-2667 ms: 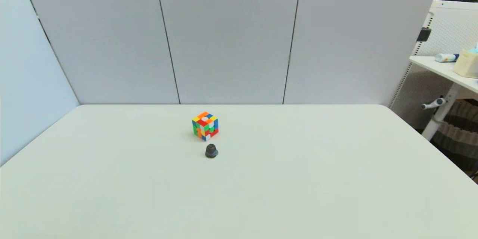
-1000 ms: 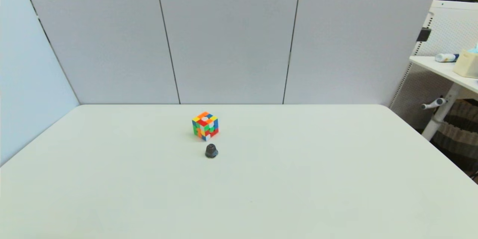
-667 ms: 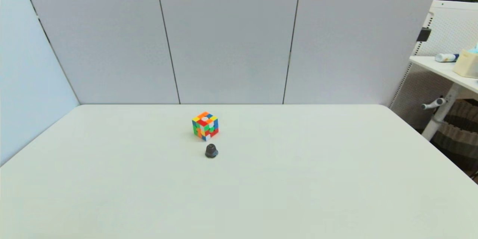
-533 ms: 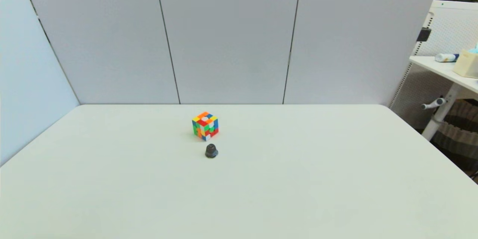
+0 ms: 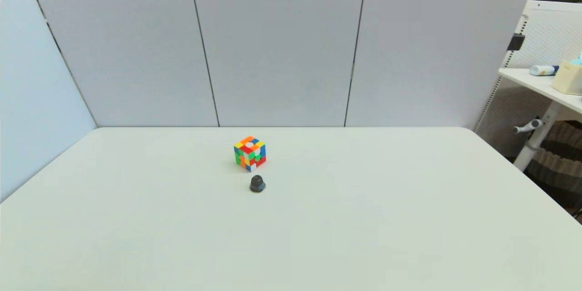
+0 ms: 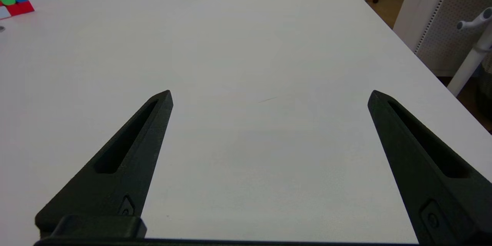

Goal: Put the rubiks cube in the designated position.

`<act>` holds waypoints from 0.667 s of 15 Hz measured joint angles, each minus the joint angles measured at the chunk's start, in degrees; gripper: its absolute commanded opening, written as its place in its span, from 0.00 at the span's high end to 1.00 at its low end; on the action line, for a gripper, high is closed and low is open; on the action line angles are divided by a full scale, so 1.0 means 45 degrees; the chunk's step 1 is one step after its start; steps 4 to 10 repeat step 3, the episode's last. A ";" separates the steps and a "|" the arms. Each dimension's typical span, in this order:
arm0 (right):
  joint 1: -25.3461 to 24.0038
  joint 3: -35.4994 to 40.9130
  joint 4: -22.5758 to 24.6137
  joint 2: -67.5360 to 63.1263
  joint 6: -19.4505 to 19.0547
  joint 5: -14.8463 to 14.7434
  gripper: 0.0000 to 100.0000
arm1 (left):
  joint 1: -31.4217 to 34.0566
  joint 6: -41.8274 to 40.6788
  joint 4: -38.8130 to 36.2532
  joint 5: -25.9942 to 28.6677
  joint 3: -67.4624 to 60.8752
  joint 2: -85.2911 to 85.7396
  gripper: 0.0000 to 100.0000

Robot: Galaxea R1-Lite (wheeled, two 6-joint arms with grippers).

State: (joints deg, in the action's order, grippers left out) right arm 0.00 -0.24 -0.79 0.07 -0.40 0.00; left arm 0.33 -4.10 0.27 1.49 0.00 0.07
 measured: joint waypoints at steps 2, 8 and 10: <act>0.0005 0.0000 0.0000 -0.0011 -0.0003 0.0000 0.00 | 0.0000 -0.0003 -0.0005 0.0000 0.0000 0.0000 0.00; 0.0005 -0.0005 0.0000 -0.0016 -0.0003 0.0000 0.00 | 0.0000 -0.0003 -0.0005 0.0000 0.0000 0.0000 0.00; 0.0005 -0.0005 0.0000 -0.0016 -0.0003 0.0000 0.00 | 0.0000 -0.0003 -0.0005 0.0000 0.0000 0.0000 0.00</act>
